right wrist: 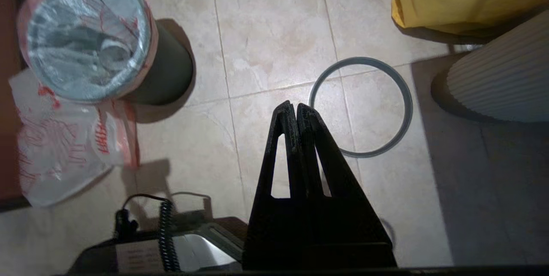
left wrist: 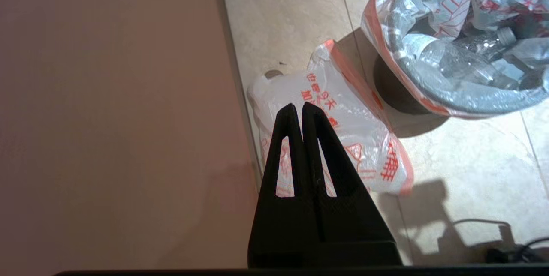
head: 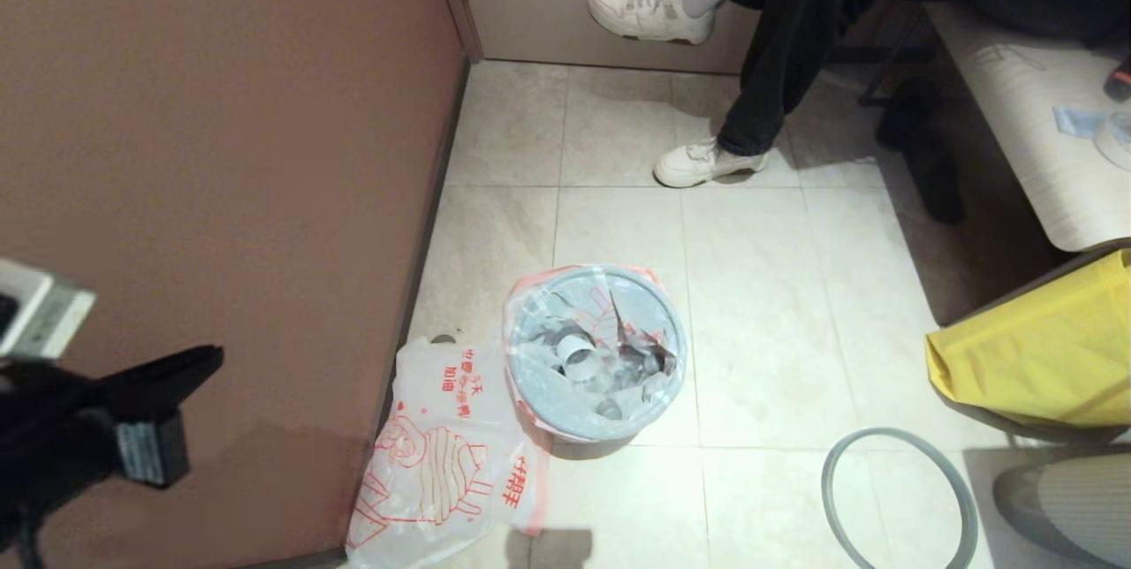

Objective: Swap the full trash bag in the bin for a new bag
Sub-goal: Place the trash bag on the floor

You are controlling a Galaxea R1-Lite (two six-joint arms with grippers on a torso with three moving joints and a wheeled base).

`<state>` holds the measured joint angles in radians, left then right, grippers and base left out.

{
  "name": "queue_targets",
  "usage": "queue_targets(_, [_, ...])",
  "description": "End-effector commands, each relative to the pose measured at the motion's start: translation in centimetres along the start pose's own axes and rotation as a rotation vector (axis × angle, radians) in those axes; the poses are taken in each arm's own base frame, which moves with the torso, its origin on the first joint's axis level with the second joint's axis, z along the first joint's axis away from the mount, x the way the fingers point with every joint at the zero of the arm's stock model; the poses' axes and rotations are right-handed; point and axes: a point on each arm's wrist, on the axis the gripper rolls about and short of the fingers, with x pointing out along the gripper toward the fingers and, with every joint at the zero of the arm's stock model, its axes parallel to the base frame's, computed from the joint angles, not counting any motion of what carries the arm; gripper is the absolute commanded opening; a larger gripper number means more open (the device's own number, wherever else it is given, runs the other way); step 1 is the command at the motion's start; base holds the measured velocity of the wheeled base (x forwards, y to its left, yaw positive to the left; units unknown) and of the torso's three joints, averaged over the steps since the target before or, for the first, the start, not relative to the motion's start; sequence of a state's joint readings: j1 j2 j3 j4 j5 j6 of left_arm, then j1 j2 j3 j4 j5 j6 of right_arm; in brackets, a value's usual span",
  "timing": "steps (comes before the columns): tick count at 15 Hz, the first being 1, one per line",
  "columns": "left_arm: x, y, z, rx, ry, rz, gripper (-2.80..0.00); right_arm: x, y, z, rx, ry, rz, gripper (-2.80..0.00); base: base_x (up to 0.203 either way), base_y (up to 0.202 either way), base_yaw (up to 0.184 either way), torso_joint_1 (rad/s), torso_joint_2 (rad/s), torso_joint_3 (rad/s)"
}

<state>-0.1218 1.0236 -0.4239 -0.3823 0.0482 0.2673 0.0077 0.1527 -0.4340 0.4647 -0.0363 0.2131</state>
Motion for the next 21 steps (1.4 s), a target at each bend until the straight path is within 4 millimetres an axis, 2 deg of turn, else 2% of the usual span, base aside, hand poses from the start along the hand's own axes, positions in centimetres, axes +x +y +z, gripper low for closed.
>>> queue_targets(1, [4.6,-1.9,-0.2,0.039,0.087,-0.041,-2.8,0.8,-0.5,-2.5,-0.072,0.005,0.003,-2.8,0.0,0.0,0.0,0.0,0.0,0.0])
queue_targets(4, [8.6,-4.8,0.8,0.076,0.07,0.036,-2.8,2.7,-0.9,-4.7,-0.15,-0.085,0.018,-2.8,0.0,0.0,0.0,0.0,0.0,0.0])
queue_targets(6, [10.9,-5.8,1.2,0.083,0.065,0.065,-2.8,3.2,-1.1,-6.0,-0.163,-0.114,0.023,-2.8,0.0,0.0,0.0,0.0,0.0,0.0])
queue_targets(8, [13.2,-6.5,1.7,0.084,0.065,0.093,-2.8,3.5,-1.1,-6.1,-0.183,-0.161,0.031,-2.8,0.0,0.0,0.0,0.0,0.0,0.0])
queue_targets(11, [15.4,-7.7,2.2,0.093,0.064,0.085,-2.8,3.8,-1.1,-6.2,-0.255,-0.215,0.039,-2.8,0.0,0.0,0.0,0.0,0.0,0.0])
queue_targets(13, [17.1,-8.6,1.8,0.105,0.089,0.08,-2.8,3.8,-1.1,-6.2,-0.196,-0.212,0.041,-2.8,0.0,0.0,0.0,0.0,0.0,0.0])
queue_targets(15, [19.7,-9.6,0.8,0.12,0.128,0.081,-2.8,3.8,-1.1,-6.2,-0.183,-0.217,0.039,-2.8,0.0,0.0,0.0,0.0,0.0,0.0])
queue_targets(21, [27.9,-12.7,-0.6,0.121,0.133,0.101,-2.8,3.8,-1.1,-6.2,-0.181,-0.217,0.039,-2.8,0.0,0.0,0.0,0.0,0.0,0.0])
